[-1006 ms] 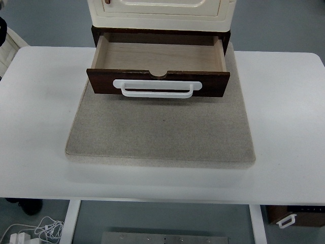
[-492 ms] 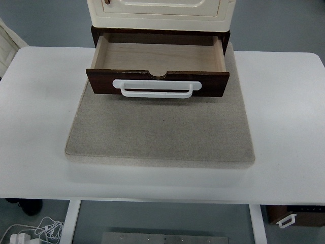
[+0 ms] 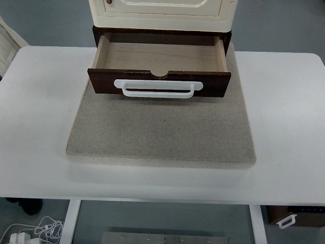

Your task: Close drawer under combined cabinet

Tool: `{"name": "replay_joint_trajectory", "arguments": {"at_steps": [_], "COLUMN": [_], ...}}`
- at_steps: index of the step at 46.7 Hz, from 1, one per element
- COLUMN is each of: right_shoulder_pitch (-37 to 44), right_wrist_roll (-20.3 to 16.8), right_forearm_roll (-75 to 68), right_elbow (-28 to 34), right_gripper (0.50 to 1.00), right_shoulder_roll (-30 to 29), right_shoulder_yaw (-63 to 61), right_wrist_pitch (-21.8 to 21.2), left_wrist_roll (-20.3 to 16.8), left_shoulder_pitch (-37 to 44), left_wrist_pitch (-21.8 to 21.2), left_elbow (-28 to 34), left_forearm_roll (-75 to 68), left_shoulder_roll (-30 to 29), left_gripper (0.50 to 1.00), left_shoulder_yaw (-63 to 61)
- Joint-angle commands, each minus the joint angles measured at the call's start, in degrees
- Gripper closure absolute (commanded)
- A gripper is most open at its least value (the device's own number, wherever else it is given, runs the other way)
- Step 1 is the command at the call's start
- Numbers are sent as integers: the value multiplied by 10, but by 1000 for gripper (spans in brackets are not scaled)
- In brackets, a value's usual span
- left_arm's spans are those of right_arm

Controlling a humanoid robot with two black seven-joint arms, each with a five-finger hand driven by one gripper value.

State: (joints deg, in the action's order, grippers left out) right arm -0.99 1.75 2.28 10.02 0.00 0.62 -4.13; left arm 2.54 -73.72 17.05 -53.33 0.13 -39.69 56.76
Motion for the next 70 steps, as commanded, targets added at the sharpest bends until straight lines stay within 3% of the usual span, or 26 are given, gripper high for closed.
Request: {"name": "replay_joint_trajectory", "arguments": {"at_steps": [1, 15, 31, 54, 70], "right_shoulder_pitch": [-1, -1, -1, 0, -1], "right_wrist_roll": [0, 0, 0, 0, 0], "right_forearm_roll": [0, 0, 0, 0, 0], "right_elbow": [0, 0, 0, 0, 0], "right_gripper": [548, 548, 548, 548, 548], "right_shoulder_roll": [0, 0, 0, 0, 0], "right_shoulder_yaw": [0, 0, 0, 0, 0], "right_wrist_pitch": [0, 0, 0, 0, 0], "left_wrist_roll": [0, 6, 7, 16, 82], "left_shoulder_pitch": [-1, 9, 9, 10, 27], "left_wrist_pitch": [-1, 3, 2, 15, 55], "left_elbow": [-35, -166, -314, -352, -374], "left_forearm_roll": [-27, -75, -161, -285, -362], "left_shoulder_roll": [-3, -17, -19, 63, 108], "left_gripper": [504, 504, 504, 504, 504], "left_shoulder_yaw": [2, -3, -124, -256, -314]}}
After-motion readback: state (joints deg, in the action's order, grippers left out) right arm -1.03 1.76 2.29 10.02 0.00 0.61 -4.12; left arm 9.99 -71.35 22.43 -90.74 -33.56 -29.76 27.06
